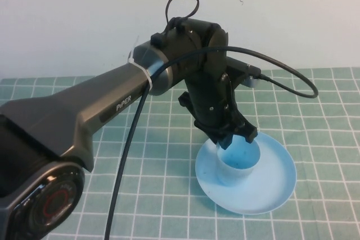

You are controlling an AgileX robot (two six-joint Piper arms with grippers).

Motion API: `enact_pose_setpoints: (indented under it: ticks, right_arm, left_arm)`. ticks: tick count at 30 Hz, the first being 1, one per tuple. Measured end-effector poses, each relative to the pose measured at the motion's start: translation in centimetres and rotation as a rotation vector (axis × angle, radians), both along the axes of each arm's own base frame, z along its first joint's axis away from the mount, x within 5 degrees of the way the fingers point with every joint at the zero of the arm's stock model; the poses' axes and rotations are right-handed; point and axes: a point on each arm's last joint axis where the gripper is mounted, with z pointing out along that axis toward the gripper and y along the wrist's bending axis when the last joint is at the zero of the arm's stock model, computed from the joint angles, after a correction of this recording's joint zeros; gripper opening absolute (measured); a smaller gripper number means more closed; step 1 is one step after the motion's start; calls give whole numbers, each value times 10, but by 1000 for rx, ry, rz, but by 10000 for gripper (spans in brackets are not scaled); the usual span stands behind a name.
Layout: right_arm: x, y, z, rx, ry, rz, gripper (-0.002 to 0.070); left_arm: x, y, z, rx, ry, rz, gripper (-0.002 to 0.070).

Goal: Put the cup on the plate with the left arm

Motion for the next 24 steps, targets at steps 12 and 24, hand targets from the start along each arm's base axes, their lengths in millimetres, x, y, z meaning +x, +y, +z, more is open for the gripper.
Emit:
enact_pose_setpoints:
  ticks: [12, 24]
  right_arm:
    - [0, 0, 0, 0, 0, 0, -2]
    - [0, 0, 0, 0, 0, 0, -2]
  left_arm:
    - [12, 8, 58, 50, -200, 15, 176]
    - [-73, 66, 233, -288, -447, 67, 4]
